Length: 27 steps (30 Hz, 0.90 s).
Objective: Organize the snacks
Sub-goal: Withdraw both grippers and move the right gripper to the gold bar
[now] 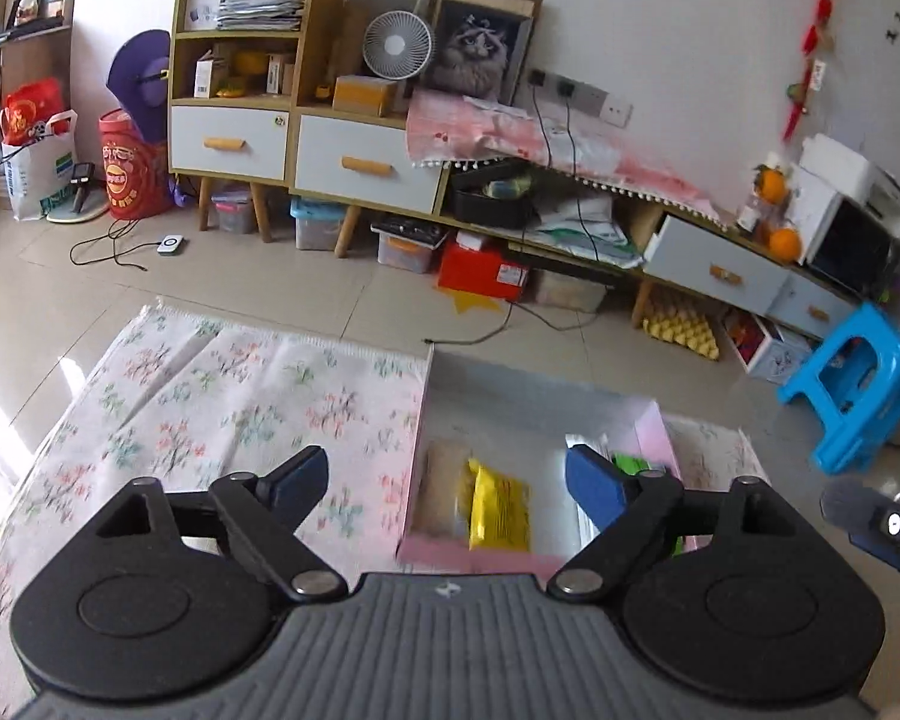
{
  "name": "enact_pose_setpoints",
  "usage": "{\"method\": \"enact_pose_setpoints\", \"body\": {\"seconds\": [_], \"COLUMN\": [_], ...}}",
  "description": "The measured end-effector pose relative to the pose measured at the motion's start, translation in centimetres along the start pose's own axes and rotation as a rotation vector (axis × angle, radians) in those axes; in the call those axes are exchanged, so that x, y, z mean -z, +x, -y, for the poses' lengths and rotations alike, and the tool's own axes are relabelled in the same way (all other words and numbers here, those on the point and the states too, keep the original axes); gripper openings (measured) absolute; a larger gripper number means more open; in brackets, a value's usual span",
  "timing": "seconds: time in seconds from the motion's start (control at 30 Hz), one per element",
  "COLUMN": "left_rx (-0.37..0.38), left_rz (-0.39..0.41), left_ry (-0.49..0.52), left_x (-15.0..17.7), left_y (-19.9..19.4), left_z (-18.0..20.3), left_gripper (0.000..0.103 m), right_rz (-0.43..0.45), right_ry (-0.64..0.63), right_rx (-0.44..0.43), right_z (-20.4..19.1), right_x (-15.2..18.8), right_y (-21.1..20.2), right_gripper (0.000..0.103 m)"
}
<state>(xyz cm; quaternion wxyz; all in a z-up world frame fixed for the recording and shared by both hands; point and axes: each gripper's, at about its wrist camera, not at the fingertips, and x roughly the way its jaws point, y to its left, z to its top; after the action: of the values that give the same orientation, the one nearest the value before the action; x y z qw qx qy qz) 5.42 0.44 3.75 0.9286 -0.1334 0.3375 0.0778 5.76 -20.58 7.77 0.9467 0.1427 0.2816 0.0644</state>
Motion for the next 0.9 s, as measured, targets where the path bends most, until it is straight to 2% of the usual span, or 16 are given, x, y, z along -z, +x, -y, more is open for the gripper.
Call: {"method": "enact_pose_setpoints", "body": {"seconds": [0.07, 0.13, 0.2, 0.27, 0.33, 0.4, 0.53, 0.63, 0.73, 0.9], "left_rx": [-0.027, -0.043, -0.040, -0.030, -0.077, -0.105, -0.079, -0.055, -0.052, -0.036], "left_rz": [-0.009, -0.027, -0.084, -0.174, -0.213, -0.233, -0.243, -0.257, -0.263, -0.274], "left_ry": [0.003, 0.012, 0.026, 0.055, 0.105, 0.137, 0.107, 0.088, 0.078, 0.060], "left_x": [1.8, 3.7, 5.2, 6.1, 6.5, 6.5, 6.0, 5.9, 6.6, 7.7], "left_y": [-1.1, -1.6, -1.1, 0.6, 2.0, 2.9, 3.4, 3.6, 3.6, 3.2], "left_z": [0.0, -0.2, -0.9, -1.0, -1.1, -1.3, -2.1, -2.3, -2.3, -2.4], "left_gripper": [0.099, 0.101, 0.101, 0.096, 0.095, 0.095, 0.097, 0.097, 0.097, 0.097], "right_rz": [-0.034, -0.071, -0.113, -0.195, -0.281, -0.296, -0.303, -0.313, -0.314, -0.366], "right_ry": [0.012, -0.011, -0.060, -0.078, -0.072, -0.072, -0.146, -0.120, -0.136, -0.146], "right_rx": [0.047, 0.081, 0.109, 0.142, 0.150, 0.176, 0.255, 0.214, 0.213, 0.199], "right_z": [0.1, 0.1, 0.1, 0.4, 1.3, 2.1, 3.0, 3.8, 4.4, 5.4], "right_x": [1.0, 2.5, 4.4, 5.7, 5.9, 5.8, 6.6, 6.6, 6.4, 6.8], "right_y": [-0.7, -1.4, -1.8, -0.9, 0.4, 1.0, 1.0, 0.7, 0.6, 1.0], "right_gripper": [0.092, 0.092, 0.095, 0.096, 0.096, 0.096, 0.096, 0.096, 0.096, 0.096]}}
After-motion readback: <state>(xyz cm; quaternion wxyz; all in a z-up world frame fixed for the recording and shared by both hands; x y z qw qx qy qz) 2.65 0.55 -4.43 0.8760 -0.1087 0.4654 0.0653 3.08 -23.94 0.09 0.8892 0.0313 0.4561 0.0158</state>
